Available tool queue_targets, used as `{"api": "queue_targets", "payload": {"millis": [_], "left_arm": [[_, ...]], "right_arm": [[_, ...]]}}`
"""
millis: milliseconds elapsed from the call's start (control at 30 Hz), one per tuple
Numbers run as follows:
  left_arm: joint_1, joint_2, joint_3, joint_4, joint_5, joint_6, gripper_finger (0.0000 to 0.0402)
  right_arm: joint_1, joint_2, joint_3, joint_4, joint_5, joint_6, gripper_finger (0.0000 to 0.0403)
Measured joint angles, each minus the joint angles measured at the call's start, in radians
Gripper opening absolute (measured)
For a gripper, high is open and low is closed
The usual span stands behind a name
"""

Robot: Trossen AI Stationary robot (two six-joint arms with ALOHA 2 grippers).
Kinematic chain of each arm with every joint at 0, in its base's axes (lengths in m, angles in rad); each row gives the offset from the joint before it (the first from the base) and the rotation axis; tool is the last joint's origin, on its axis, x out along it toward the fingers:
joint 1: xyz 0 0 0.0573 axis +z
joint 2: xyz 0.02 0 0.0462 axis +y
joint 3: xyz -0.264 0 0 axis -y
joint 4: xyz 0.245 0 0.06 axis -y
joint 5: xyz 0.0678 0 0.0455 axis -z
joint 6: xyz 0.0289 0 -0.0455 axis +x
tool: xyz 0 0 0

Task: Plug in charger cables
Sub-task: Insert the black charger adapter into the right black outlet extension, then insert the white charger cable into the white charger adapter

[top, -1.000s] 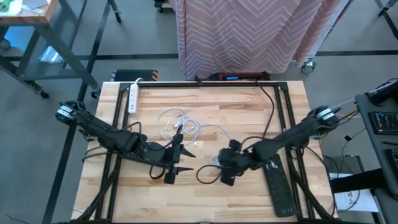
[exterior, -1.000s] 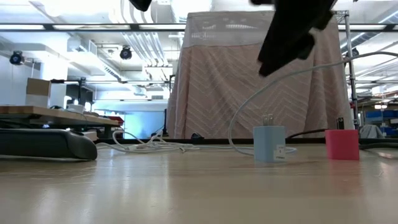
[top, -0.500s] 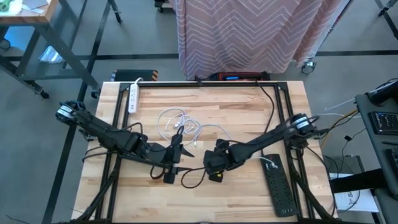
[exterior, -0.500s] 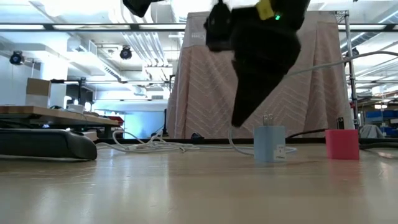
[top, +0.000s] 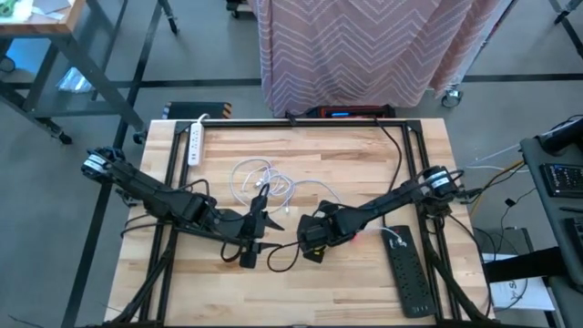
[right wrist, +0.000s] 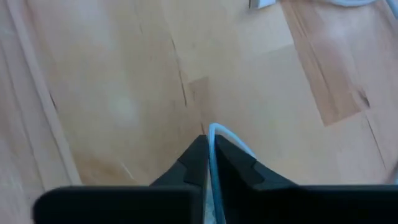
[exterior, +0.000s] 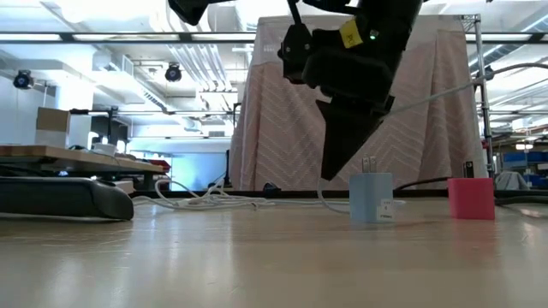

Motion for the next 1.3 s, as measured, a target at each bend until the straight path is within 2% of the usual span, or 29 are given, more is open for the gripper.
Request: {"api": "queue_targets", "payload": {"millis": [100, 233, 367, 467, 500, 533, 700, 833, 933, 1133, 1300], "left_arm": [[0.000, 0.000, 0.000, 0.004, 0.000, 0.000, 0.0182], [-0.001, -0.001, 0.000, 0.004, 0.002, 0.000, 0.0177], [-0.001, -0.001, 0.000, 0.003, 0.002, 0.000, 0.0170], [-0.001, -0.001, 0.000, 0.000, 0.013, -0.008, 0.0166], [-0.001, -0.002, 0.000, -0.004, 0.017, -0.023, 0.0165], [-0.003, -0.002, 0.000, -0.014, 0.020, -0.042, 0.0164], [-0.006, 0.004, -0.007, -0.101, 0.046, -0.093, 0.0164], [0.023, 0.004, -0.043, -0.105, 0.030, -0.088, 0.0177], [0.066, 0.003, -0.055, -0.105, 0.010, -0.087, 0.0190], [0.148, 0.009, -0.080, -0.104, 0.014, -0.138, 0.0217], [0.223, 0.008, -0.164, 0.014, 0.027, -0.117, 0.0238]], "right_arm": [[-0.005, -0.007, 0.000, -0.013, 0.029, 0.009, 0.0008], [-0.011, -0.059, -0.001, -0.185, 0.169, 0.074, 0.0003], [-0.014, -0.147, -0.001, -0.497, 0.315, 0.220, 0.0003], [-0.011, -0.220, -0.019, -0.819, 0.384, 0.439, 0.0002], [-0.011, -0.248, -0.037, -0.877, 0.391, 0.515, 0.0001], [-0.011, -0.288, -0.072, -0.866, 0.395, 0.548, 0.0001], [0.004, -0.546, -0.324, -0.587, 0.352, 0.546, 0.0001], [0.008, -0.700, -0.506, -0.536, 0.343, 0.704, 0.0012], [0.009, -0.773, -0.591, -0.507, 0.319, 0.742, 0.0034], [-0.005, -0.811, -0.612, -0.512, 0.269, 0.683, 0.0108], [-0.026, -0.811, -0.563, -0.572, 0.278, 0.630, 0.0172]]}}
